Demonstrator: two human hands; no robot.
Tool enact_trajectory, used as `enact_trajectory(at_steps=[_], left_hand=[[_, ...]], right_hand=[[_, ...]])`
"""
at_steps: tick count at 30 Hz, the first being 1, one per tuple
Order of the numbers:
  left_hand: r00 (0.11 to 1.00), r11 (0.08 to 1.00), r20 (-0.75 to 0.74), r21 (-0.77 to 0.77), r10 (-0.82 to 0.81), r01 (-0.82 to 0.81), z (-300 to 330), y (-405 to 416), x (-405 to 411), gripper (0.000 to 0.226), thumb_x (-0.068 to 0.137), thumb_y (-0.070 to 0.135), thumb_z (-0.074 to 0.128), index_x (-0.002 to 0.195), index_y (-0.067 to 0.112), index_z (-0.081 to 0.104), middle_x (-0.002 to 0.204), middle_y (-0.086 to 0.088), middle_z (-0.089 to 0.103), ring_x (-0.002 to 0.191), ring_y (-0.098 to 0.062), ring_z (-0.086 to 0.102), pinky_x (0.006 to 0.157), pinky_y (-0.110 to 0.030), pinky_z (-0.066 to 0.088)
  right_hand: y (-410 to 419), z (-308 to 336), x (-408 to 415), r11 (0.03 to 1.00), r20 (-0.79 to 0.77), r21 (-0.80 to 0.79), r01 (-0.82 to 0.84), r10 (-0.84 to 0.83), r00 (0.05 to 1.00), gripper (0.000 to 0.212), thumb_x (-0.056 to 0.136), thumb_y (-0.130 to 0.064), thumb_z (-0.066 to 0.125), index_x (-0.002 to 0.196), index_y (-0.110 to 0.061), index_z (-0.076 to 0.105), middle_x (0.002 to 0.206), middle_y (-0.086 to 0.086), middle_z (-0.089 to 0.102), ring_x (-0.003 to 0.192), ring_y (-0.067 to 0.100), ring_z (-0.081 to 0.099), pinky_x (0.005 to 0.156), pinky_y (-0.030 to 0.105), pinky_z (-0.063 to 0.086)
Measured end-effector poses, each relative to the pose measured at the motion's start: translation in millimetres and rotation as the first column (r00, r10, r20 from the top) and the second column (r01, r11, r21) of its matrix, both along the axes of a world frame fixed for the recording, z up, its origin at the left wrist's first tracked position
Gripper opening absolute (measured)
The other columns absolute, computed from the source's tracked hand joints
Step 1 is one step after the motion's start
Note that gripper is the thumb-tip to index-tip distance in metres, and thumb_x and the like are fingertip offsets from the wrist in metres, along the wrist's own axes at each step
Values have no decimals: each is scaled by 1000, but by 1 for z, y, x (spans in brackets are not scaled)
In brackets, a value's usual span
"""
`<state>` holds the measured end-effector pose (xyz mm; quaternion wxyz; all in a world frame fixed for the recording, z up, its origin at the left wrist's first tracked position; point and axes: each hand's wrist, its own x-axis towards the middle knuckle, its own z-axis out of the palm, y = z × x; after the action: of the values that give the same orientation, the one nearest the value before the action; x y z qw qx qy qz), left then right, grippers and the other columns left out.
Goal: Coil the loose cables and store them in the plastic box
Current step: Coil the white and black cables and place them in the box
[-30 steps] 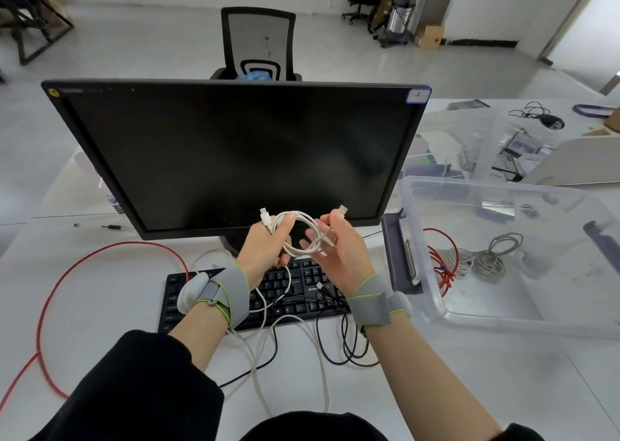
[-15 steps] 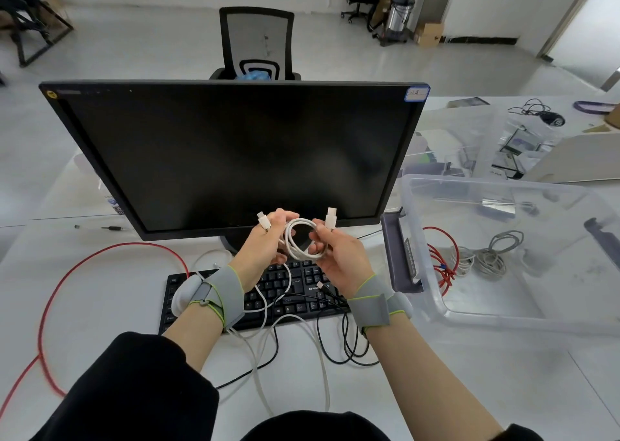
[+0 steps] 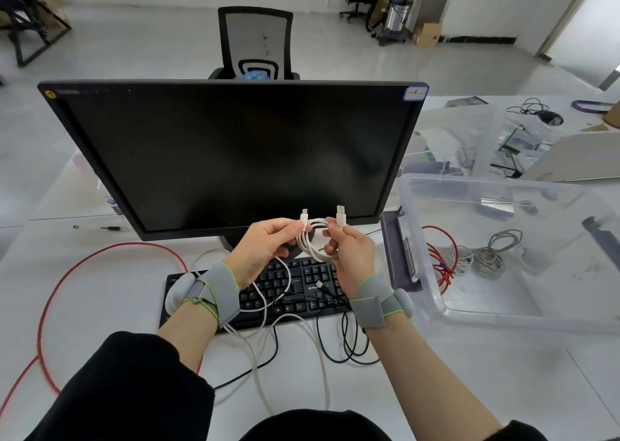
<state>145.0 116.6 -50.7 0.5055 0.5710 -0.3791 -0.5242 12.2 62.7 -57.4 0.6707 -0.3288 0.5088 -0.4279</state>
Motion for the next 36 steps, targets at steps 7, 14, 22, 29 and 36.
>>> enact_trajectory(at_steps=[7,14,22,29,36], left_hand=[[998,999,56,28,-16,15,3,-2,-4,3,83,5,68,82,4,65,98,-13,66,90,-21,65,73,-25,56],[971,997,-237,-74,-40,23,7,1,2,25,80,11,61,105,11,60,105,-11,65,96,-26,67,87,-35,55],[966,998,-255,-51,-51,39,8,1,0,23,79,20,58,96,5,62,96,-11,71,92,-25,69,86,-35,56],[999,1000,-43,7,-14,14,20,-3,-4,5,88,4,60,82,4,60,85,-16,67,71,-18,68,76,-31,59],[987,999,159,44,18,-25,23,-7,-1,17,83,1,66,77,7,52,74,-15,62,64,-22,64,66,-32,59]], right_hand=[[4,6,4,984,-93,-148,-101,88,992,18,92,-12,58,90,1,70,57,-3,48,48,7,36,51,17,36],[-3,11,4,999,109,-35,2,2,994,23,93,-6,55,107,11,62,65,3,51,44,7,35,46,16,32],[-1,13,-1,997,49,-74,-19,22,999,11,92,-9,57,91,-3,65,67,4,52,52,10,32,50,18,32],[3,14,0,990,11,-128,-64,66,998,14,93,-12,56,88,-13,70,73,3,57,56,9,34,56,20,35],[6,14,2,982,-8,-164,-93,93,996,18,95,-13,53,97,-9,70,62,-4,53,58,9,35,56,19,36]])
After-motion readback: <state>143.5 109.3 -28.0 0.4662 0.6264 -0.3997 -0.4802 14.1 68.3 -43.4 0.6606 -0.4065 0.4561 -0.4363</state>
